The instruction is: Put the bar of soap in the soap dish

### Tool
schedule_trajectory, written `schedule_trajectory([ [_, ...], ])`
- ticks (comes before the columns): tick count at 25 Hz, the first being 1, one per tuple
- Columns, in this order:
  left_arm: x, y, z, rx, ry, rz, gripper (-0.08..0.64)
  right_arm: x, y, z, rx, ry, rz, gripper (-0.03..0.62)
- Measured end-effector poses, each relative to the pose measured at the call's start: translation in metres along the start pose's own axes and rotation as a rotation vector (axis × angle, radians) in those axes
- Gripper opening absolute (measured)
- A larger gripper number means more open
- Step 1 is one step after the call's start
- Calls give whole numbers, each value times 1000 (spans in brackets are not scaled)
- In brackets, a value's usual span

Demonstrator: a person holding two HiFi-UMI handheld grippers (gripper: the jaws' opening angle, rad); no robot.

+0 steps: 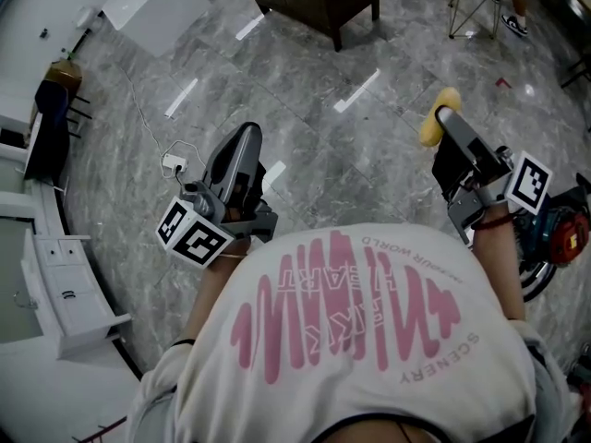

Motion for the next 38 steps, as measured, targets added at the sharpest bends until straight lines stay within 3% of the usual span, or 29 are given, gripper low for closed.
schedule_trajectory([
  [9,0,-8,-5,35,23,-5,8,0,3,5,-20,-3,9,195],
  [17,-4,-15,-9,73,-30,-27,8,-6,17,13,-25,-9,61,195],
  [22,-7,-32,6,47,-44,-37,8,0,29,23,-26,13,80,195],
  [29,-10,-91,59,-9,-38,-69,8,33,50,62,-64,44,52,195],
  [38,23,-187,138,-49,-45,-88,8,89,69,157,-79,66,64,195],
])
Point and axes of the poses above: the fingertips, and each gripper's own axes: z forward along the fingers, y to its right, x out of its top, the point moved 9 cm from there along -z, backward along the fingers, and after that the axes turned 8 degrees about z, right-handed, at the moved point
